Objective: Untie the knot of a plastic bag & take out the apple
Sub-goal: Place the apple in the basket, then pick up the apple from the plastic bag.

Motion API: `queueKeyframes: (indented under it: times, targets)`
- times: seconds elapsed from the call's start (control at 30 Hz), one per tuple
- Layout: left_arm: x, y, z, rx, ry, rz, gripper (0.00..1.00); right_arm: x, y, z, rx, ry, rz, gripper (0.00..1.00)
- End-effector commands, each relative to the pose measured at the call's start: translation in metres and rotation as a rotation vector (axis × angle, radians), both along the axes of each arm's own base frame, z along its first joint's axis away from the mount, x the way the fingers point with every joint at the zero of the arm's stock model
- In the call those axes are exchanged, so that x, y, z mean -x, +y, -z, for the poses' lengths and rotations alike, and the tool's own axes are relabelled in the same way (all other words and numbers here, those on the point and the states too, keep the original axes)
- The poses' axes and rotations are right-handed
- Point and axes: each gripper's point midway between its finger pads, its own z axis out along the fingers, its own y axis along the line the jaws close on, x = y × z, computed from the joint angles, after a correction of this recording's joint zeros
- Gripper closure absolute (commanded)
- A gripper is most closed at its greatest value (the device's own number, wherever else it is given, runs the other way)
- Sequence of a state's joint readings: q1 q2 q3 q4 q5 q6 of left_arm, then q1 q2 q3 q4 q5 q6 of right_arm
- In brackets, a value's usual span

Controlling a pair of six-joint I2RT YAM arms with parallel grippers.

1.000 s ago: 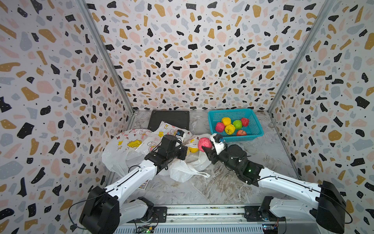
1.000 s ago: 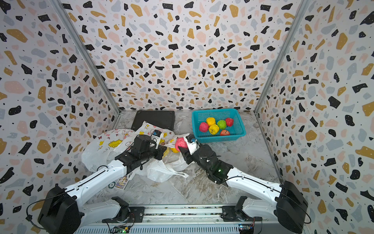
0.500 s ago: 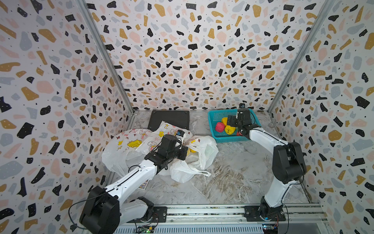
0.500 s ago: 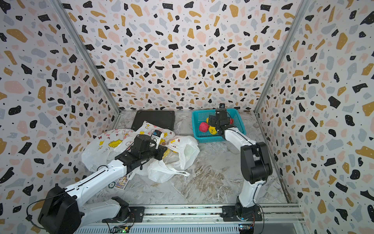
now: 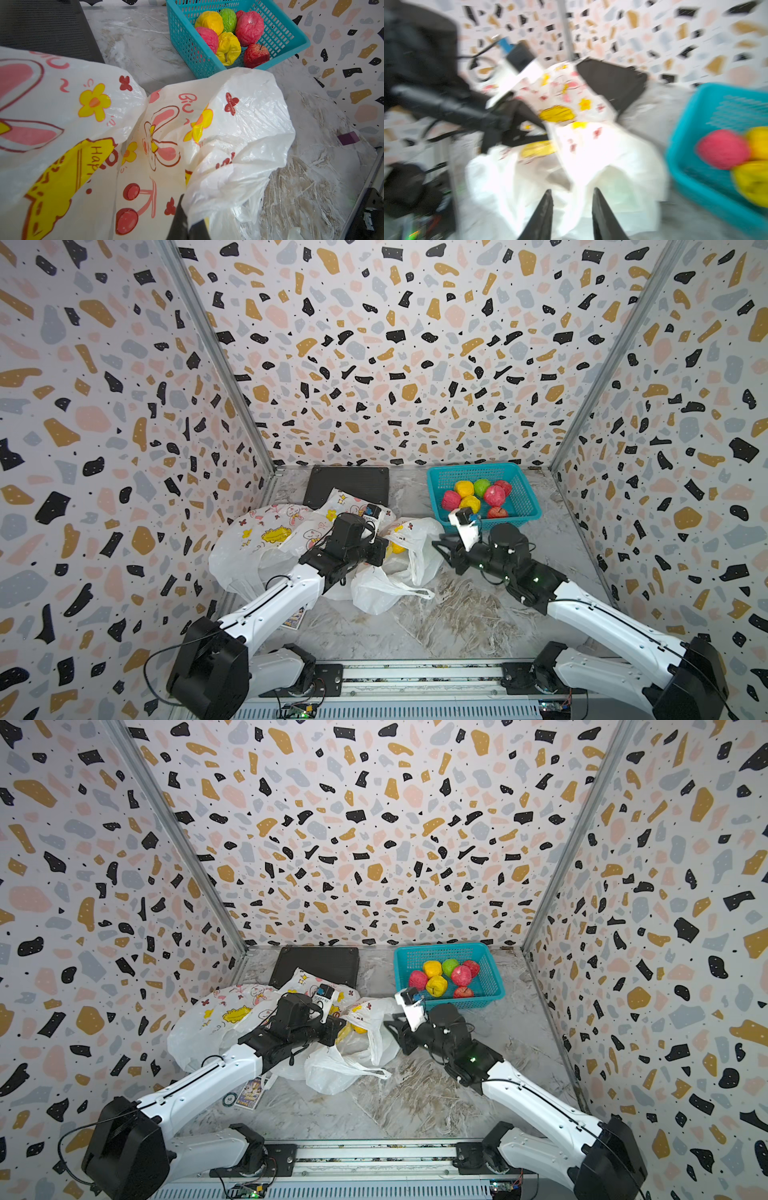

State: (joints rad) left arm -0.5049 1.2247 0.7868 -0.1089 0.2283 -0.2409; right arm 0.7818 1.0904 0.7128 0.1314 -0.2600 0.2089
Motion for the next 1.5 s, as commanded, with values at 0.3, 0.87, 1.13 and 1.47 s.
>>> queueKeyframes:
  times: [0.3,0.87,1.13,1.47]
  targets:
    - [-0.004,-0.007,-0.024,0.044,-0.048,0.015,1.00,-0.051,0.070,0.080,0.206,0.108,-0.051,0.71]
    - [-0.005,-0.010,-0.017,0.025,-0.034,0.041,1.00,-0.160,0.093,0.126,0.221,0.028,0.330,0.04]
    - [-0.003,-0.009,-0.015,0.009,-0.031,0.044,1.00,-0.175,0.101,0.159,0.260,0.087,0.367,0.19]
    - [-0.013,0.014,-0.007,-0.107,-0.052,-0.049,1.00,-0.101,0.081,0.055,0.108,-0.015,0.186,0.71]
